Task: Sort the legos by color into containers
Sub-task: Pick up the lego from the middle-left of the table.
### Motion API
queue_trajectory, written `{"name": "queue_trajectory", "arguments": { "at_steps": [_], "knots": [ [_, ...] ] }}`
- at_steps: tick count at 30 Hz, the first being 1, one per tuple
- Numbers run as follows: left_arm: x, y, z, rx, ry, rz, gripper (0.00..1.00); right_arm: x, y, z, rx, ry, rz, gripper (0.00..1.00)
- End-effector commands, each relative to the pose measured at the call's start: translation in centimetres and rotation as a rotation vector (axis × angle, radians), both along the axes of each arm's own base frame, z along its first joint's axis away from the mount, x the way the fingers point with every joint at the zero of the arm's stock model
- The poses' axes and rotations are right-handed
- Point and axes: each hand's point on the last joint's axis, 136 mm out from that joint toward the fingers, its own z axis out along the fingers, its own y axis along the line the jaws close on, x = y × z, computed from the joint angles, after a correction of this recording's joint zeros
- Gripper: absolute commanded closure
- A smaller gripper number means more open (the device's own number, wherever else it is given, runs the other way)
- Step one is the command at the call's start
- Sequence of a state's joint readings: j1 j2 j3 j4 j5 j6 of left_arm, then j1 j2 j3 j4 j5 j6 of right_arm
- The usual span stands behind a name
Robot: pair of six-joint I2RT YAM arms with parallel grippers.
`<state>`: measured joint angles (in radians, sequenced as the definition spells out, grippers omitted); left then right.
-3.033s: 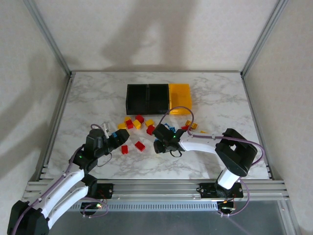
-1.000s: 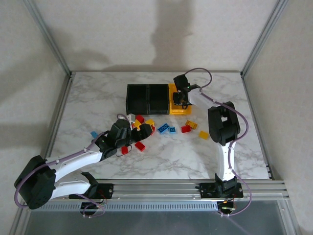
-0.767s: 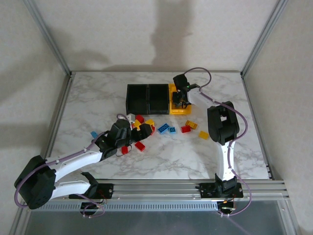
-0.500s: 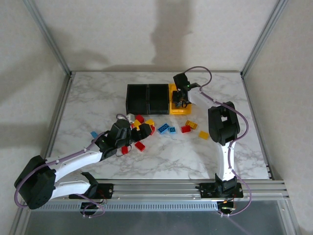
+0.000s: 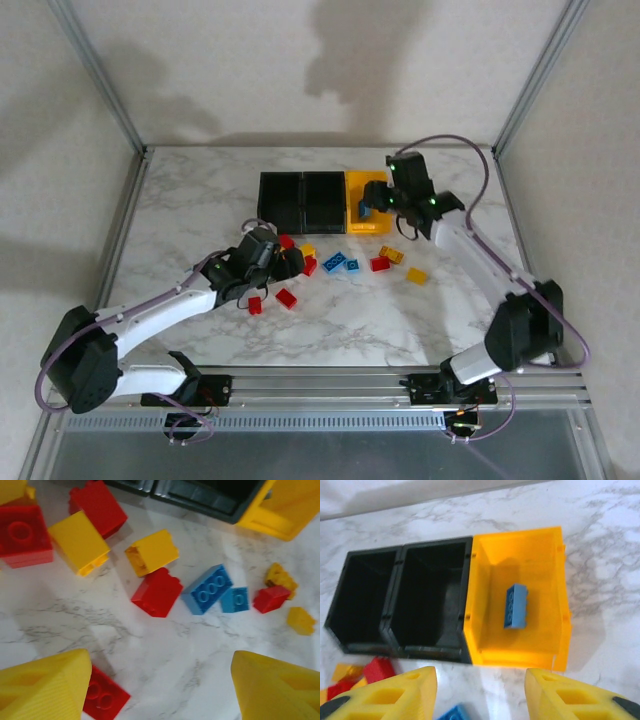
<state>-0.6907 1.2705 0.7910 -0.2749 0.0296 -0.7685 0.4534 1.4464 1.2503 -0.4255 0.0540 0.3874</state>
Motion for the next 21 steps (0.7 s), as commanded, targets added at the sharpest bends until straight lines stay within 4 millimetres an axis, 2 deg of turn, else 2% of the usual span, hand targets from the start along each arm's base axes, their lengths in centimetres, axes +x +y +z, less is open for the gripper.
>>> {"name": "queue_trajectory", "arguments": {
  "at_steps": [1,6,12,16,21],
  "knots": [
    [-1.5,1.5,-2.3,0.113,0.100,0.023,0.26,-3.4,0.5,-1.1,0.067,0.035,0.039,0.50],
    [-2.8,1.4,-4.4,0.109,0.166,0.131,0.26,-8.4,1.1,-2.5,0.094,0.046,0.110,0.47],
    [-3.9,2.5,-6.2,0.140,0.223,0.274,0.24,-14.1,4.3,-2.9,0.229,0.038,0.356,0.43],
    [-4.3,2.1,-7.1,0.099,0.243,0.303,0.24,-16.6,5.2,-4.7,0.286,0.081,0.439,0.43],
    [-4.1,1.3,-7.9,0.088,0.249,0.328,0.22,-18.2,5.4,-6.4,0.291,0.098,0.454,0.44]
  ]
}}
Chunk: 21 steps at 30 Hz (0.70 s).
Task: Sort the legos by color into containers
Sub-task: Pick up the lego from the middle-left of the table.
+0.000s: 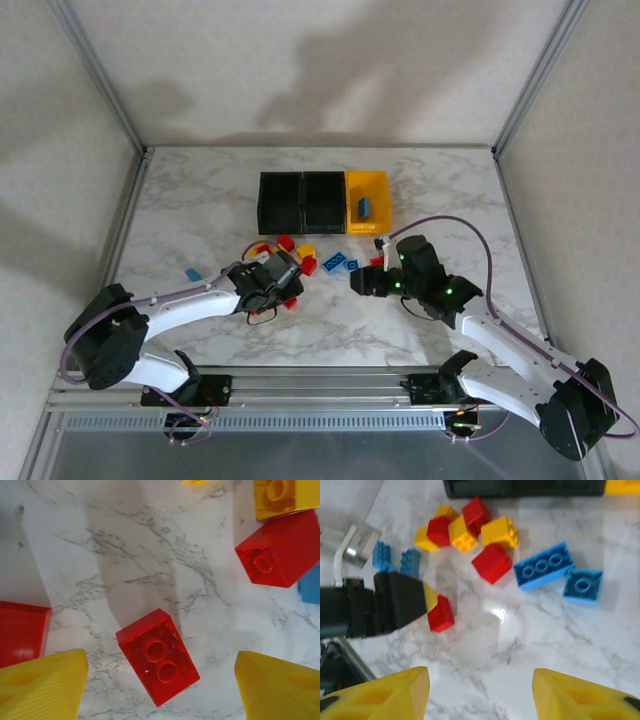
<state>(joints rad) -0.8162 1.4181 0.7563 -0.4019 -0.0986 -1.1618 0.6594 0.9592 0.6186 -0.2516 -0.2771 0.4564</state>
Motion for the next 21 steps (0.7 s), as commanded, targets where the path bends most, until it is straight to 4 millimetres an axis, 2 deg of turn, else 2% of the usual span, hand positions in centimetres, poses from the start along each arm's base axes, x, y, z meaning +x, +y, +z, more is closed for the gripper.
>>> {"name": "queue_trajectory", "arguments": {
  "at_steps": [1,8,11,16,18,21],
  "knots": [
    [0.1,-0.1,-0.8,0.003,-0.002,0.058,0.21,-0.7,0.8,0.7,0.058,-0.016,0.029,0.44],
    [0.1,-1.3,-3.0,0.041,0.047,0.043,0.23,-0.6,0.2,0.5,0.027,-0.034,0.009,0.44],
    [0.3,-1.8,-3.6,0.051,0.057,0.030,0.34,-0.6,0.1,0.3,0.020,-0.033,0.004,0.44],
    [0.4,-2.1,-3.3,0.064,0.053,0.010,0.65,-0.7,-0.3,-0.2,0.012,-0.029,-0.010,0.44],
    [0.5,-2.0,-2.9,0.067,0.045,0.007,0.71,-0.7,-0.5,-0.3,0.009,-0.034,-0.018,0.44],
    [0.9,-2.1,-1.9,0.066,0.022,0.000,0.72,-0.9,-0.6,-0.6,0.012,-0.028,-0.017,0.44]
  ]
}}
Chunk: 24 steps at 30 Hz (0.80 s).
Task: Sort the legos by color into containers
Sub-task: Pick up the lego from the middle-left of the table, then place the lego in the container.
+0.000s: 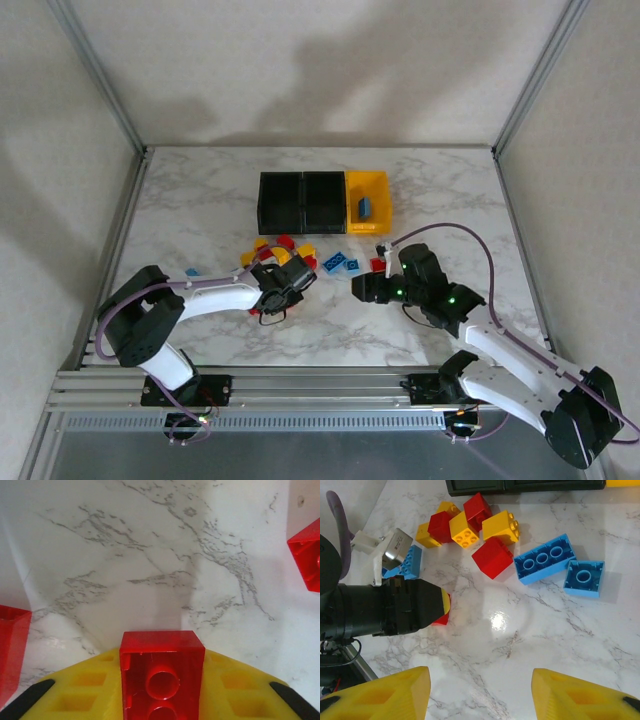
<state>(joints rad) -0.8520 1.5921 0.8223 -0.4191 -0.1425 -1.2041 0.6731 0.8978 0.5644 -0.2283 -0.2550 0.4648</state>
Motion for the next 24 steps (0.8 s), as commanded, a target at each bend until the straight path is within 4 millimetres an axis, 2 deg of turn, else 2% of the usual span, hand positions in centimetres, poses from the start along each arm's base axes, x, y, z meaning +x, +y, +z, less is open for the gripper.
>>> {"name": "queue_trajectory", "arguments": {
  "at_steps": [1,5,9,16,24],
  "knots": [
    [1.0,-1.6,1.7,-0.041,-0.048,-0.026,0.72,-0.4,-0.1,-0.4,0.005,0.002,-0.003,0.44],
    [2.3,-2.1,4.1,-0.043,-0.106,-0.048,0.71,-1.0,-0.1,-1.0,0.020,0.021,0.007,0.44],
    [4.0,-2.8,5.9,-0.038,-0.144,-0.082,0.71,-0.8,-0.6,-0.9,0.022,0.021,-0.033,0.44],
    [9.8,-4.5,10.6,-0.013,-0.246,-0.157,0.71,-0.1,-1.3,-0.4,0.032,0.011,-0.107,0.44],
    [16.4,-6.8,12.1,0.035,-0.262,-0.259,0.72,-0.1,-2.1,-0.4,0.038,0.019,-0.157,0.44]
  ]
}}
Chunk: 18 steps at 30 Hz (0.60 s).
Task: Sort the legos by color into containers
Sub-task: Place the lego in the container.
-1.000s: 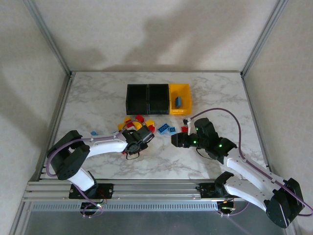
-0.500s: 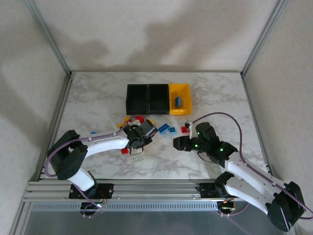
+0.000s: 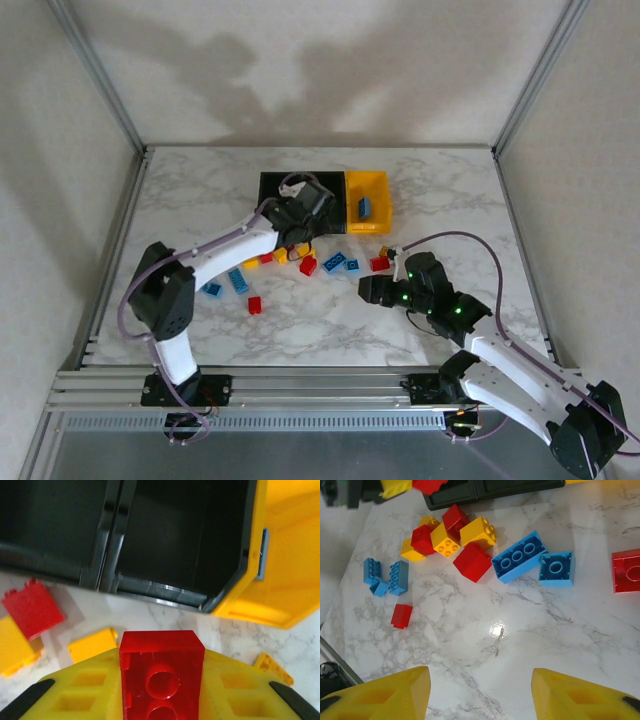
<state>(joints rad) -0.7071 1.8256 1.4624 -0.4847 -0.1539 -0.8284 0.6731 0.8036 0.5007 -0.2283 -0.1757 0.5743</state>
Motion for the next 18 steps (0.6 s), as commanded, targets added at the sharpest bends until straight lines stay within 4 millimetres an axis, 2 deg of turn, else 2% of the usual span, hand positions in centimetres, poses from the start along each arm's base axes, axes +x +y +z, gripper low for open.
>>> {"name": "queue_trajectory", "arguments": {
  "at_steps": [1,5,7,18],
  "knots": [
    [1.7,0.0,-0.6,0.110,0.019,-0.074,0.71,-0.1,-0.5,0.1,0.003,-0.002,-0.035,0.44],
    [4.3,-1.0,-0.7,0.162,0.008,-0.107,0.71,-0.3,-0.7,0.1,0.013,-0.002,-0.042,0.44],
    [5.4,-1.1,-1.4,0.191,0.015,-0.105,0.71,0.1,-1.0,-0.2,0.008,0.006,-0.079,0.44],
    [8.9,-2.0,-4.6,0.250,0.054,-0.107,0.70,1.1,-1.1,0.2,0.006,-0.007,-0.123,0.44]
  ]
}}
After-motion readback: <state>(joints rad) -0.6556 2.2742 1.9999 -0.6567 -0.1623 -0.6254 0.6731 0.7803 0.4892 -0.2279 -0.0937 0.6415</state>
